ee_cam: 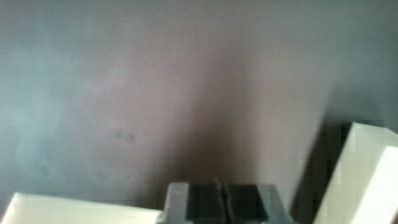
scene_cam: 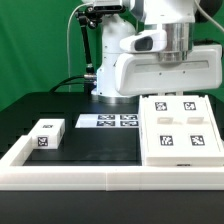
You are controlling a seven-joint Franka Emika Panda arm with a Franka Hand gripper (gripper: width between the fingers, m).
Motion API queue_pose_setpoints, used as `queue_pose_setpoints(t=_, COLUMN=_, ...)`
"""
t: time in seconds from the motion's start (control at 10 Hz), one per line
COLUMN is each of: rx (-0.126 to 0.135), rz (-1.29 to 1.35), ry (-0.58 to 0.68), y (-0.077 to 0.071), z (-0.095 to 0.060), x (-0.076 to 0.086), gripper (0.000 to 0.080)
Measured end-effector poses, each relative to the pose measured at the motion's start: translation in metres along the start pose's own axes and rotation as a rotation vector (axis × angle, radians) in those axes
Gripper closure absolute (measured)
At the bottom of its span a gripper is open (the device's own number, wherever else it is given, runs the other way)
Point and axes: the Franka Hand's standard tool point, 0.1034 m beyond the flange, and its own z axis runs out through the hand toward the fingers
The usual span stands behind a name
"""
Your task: Assemble cabinet
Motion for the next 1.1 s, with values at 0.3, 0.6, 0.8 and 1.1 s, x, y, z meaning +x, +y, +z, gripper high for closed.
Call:
queue_pose_setpoints(t=0.3, rx=0.001, rz=-0.001, ry=-0.007, y=-0.003, z=-0.001, x=-0.001, gripper=0.0794)
queue_pose_setpoints(t=0.6, rx=0.001, rz=-0.005, ry=-0.009, y=0.0, z=-0.005, x=0.0, gripper=0.0794)
queue_pose_setpoints(t=0.8, rx=0.003, rz=-0.008, ry=-0.019, y=-0.003, z=-0.019, x=0.002, gripper=0.0794)
queue_pose_setpoints(t=1.1, rx=0.002, rz=-0.009, ry=-0.008, y=-0.003, z=-0.028, x=0.006, gripper=0.0794)
